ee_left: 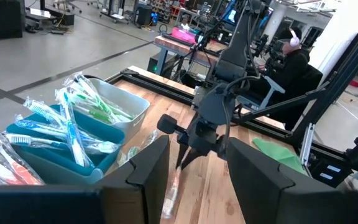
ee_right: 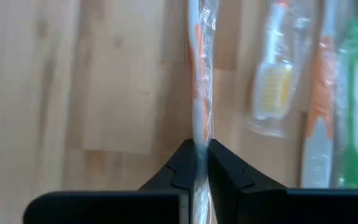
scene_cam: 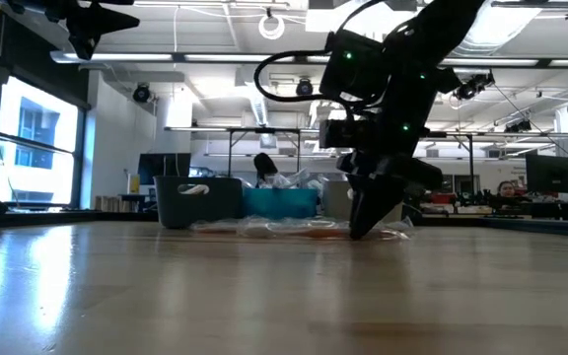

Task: Pick & Place Toothbrushes
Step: Put the orange toothbrush into the dark blue bin

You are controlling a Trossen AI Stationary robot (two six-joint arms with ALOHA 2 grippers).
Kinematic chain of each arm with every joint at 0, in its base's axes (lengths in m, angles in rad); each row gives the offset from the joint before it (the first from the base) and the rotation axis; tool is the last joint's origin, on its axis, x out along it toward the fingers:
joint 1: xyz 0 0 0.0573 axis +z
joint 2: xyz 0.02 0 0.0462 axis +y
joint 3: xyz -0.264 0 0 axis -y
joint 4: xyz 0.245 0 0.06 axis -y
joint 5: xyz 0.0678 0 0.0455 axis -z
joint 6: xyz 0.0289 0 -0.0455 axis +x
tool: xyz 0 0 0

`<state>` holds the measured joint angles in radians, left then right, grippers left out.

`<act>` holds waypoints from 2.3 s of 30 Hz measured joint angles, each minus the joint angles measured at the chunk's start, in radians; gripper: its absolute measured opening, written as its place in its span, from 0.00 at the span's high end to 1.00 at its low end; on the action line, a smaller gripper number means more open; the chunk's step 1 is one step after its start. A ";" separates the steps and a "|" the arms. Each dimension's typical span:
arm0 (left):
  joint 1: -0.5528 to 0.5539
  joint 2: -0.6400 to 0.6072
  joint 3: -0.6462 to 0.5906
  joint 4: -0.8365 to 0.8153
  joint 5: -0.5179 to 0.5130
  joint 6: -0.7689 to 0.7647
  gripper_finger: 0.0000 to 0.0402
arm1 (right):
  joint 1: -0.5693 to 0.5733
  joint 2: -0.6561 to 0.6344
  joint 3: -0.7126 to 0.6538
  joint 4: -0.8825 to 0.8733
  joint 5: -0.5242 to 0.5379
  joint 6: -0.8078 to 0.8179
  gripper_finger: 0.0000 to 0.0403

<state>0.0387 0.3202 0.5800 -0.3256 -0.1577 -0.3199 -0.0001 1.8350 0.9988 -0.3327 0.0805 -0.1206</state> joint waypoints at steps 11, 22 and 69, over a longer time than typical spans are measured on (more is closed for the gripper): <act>0.000 0.000 0.000 0.000 0.000 0.000 0.61 | 0.014 -0.130 -0.003 0.020 -0.107 0.012 0.96; 0.000 0.000 0.000 0.001 0.000 0.000 0.61 | -0.011 -0.324 -0.002 0.171 -0.063 0.075 0.96; 0.241 0.535 0.000 0.782 0.291 0.007 0.61 | -0.045 -0.339 -0.001 0.682 0.074 0.233 0.96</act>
<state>0.2798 0.8552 0.5804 0.4568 0.1332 -0.3127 -0.0456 1.4960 0.9977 0.3498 0.1547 0.1120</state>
